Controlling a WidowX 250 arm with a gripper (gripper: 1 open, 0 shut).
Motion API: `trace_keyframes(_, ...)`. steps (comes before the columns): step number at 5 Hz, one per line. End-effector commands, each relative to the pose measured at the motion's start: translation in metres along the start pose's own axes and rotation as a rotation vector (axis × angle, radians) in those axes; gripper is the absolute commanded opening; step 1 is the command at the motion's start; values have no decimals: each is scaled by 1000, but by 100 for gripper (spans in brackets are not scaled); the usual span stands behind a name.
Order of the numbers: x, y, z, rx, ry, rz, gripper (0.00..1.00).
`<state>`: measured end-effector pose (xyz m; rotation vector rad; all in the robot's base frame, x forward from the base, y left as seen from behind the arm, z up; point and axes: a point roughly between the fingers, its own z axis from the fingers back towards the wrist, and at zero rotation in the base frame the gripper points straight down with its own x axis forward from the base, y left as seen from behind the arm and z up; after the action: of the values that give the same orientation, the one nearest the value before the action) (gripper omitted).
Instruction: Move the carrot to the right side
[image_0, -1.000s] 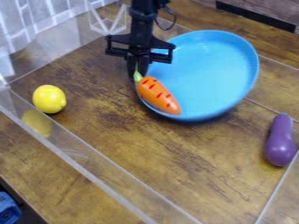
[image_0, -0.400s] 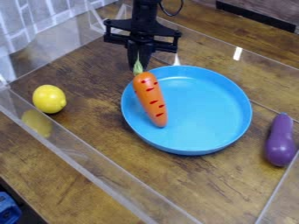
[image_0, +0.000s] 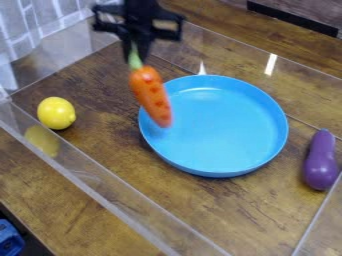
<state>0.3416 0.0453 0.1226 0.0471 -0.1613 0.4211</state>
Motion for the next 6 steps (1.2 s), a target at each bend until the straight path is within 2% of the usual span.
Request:
trace_keyframes(1, -13, 34, 33, -37, -72, -37, 0)
trace_keyframes(2, -32, 47, 29, -30, -65, -79, 0)
trace_keyframes(3, -52, 46, 18, -12, -51, -124, 0)
trace_keyframes(4, -64, 42, 0, 5, -46, -141, 0)
trace_keyframes(5, -70, 40, -17, 29, -48, -144, 0)
trace_keyframes(6, -69, 41, -28, 50, -44, -132, 0)
